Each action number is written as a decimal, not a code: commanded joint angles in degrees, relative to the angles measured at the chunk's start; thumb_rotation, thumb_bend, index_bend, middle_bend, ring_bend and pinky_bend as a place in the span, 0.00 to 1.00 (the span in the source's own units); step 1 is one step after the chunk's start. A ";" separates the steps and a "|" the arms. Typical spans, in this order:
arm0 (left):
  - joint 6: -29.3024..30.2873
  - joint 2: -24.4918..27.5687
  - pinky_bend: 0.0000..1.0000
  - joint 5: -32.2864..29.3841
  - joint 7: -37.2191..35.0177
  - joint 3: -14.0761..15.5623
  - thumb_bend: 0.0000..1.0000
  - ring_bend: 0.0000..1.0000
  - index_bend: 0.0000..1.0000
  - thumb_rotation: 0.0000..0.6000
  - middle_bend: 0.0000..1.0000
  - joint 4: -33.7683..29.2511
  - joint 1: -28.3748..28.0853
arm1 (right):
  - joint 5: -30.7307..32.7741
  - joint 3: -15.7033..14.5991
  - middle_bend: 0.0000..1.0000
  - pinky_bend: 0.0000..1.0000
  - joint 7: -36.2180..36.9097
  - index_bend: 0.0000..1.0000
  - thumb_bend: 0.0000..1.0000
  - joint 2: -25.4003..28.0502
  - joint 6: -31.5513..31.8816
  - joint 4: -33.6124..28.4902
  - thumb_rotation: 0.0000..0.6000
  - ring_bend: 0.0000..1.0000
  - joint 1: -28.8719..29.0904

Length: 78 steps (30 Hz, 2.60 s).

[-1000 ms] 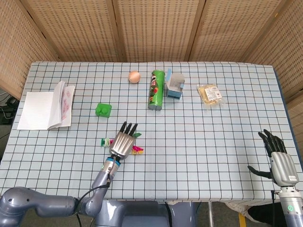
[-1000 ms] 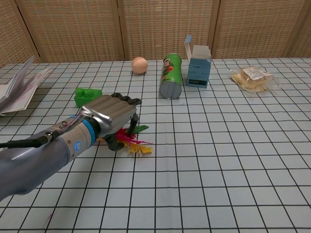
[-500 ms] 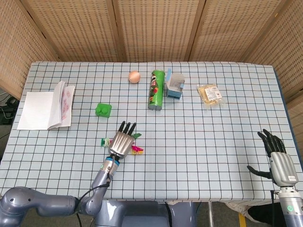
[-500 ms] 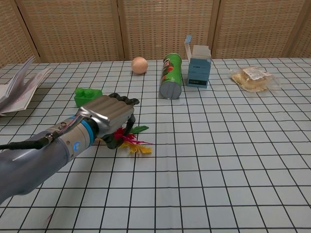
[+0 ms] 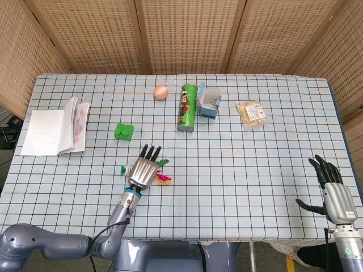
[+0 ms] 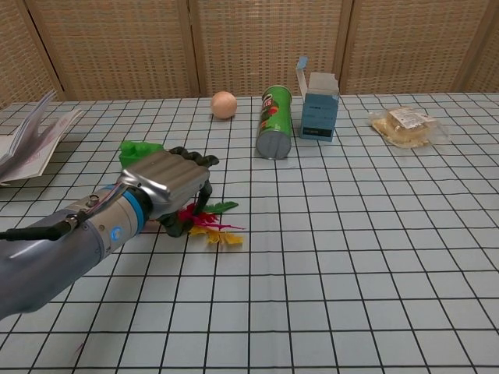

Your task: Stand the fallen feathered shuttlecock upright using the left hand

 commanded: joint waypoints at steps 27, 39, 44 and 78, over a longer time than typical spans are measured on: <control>6.85 15.57 0.00 10.62 -10.70 0.61 0.56 0.00 0.66 1.00 0.00 -16.11 5.66 | -0.62 -0.14 0.00 0.00 -0.49 0.03 0.04 0.21 0.86 -0.57 1.00 0.00 -0.26; 7.06 17.88 0.00 14.09 -15.43 0.58 0.56 0.00 0.66 1.00 0.00 -16.44 7.32 | -0.51 -0.25 0.00 0.00 -1.47 0.03 0.04 -0.15 0.59 -0.52 1.00 0.00 -0.17; 5.92 17.50 0.00 13.22 -15.96 0.44 0.56 0.00 0.66 1.00 0.00 -14.71 7.40 | -0.44 -0.25 0.00 0.00 -1.68 0.03 0.04 -0.09 0.55 -0.66 1.00 0.00 -0.18; 15.19 18.75 0.00 31.90 -44.07 5.25 0.19 0.00 0.04 1.00 0.00 -7.54 19.44 | -1.30 -0.60 0.00 0.00 -3.09 0.03 0.04 -0.22 1.16 -1.32 1.00 0.00 -0.33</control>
